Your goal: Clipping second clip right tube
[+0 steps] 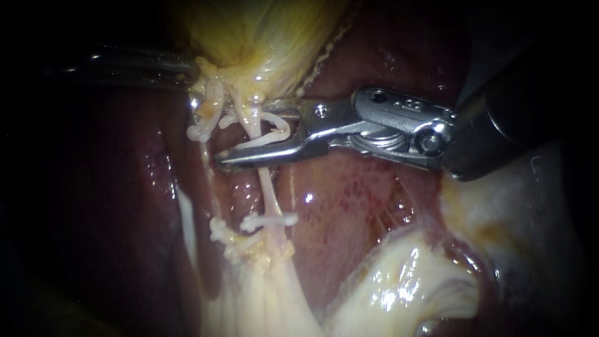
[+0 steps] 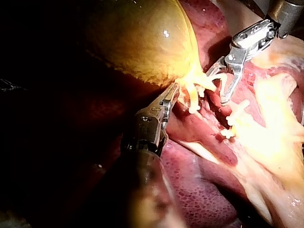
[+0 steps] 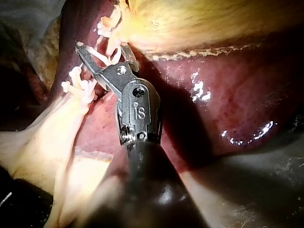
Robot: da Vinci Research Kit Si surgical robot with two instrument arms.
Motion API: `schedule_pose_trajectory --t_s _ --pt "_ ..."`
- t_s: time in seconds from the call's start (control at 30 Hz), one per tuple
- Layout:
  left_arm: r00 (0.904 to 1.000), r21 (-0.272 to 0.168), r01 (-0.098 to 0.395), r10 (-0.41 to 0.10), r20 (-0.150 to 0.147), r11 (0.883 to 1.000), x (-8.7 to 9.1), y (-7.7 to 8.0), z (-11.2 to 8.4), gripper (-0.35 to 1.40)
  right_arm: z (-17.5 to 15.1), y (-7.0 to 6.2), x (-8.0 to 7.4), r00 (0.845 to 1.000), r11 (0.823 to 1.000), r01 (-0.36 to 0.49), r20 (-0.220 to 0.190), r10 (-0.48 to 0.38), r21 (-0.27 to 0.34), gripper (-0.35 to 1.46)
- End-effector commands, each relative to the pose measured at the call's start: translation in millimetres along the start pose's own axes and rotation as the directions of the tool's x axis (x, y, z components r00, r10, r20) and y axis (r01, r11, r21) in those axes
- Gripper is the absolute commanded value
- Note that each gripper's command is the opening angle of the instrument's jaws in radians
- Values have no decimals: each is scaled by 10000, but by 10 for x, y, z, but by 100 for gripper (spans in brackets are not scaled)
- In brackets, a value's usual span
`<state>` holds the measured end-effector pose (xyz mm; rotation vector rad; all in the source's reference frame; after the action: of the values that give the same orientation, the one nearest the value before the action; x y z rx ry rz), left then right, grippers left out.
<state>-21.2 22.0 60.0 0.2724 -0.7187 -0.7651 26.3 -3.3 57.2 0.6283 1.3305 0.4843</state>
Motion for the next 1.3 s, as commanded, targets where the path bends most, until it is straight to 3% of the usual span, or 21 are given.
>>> schedule_pose_trajectory --t_s 0.03,0.3,0.53,0.73,1.07,1.2,1.3 --pt "10000 3 -7 7 4 10000 0 0 0 -35 0 -1 -1 10000 9999 63 27 -63 112 48" --pt "10000 26 -4 4 3 10000 0 -1 0 -35 7 -13 -25 9887 9850 -1442 554 1394 950 49" --pt "10000 28 -6 6 3 10000 1 -1 0 -35 12 -30 -51 9768 9696 -2034 952 1916 1358 48" --pt "10000 28 -6 6 3 10000 1 -1 0 -35 7 -37 -71 9659 9587 -2415 1327 2224 1506 46" --pt "10000 26 -6 6 3 10000 1 -1 0 -35 1 -38 -75 9547 9516 -2714 1654 2472 1440 35" --pt "10000 26 -6 6 3 10000 1 -1 0 -35 -2 -38 -72 9439 9415 -3065 1724 2816 1402 19" --pt "10000 25 -7 7 3 10000 1 -1 0 -35 -5 -38 -70 9370 9334 -3252 1849 2964 1518 -8"
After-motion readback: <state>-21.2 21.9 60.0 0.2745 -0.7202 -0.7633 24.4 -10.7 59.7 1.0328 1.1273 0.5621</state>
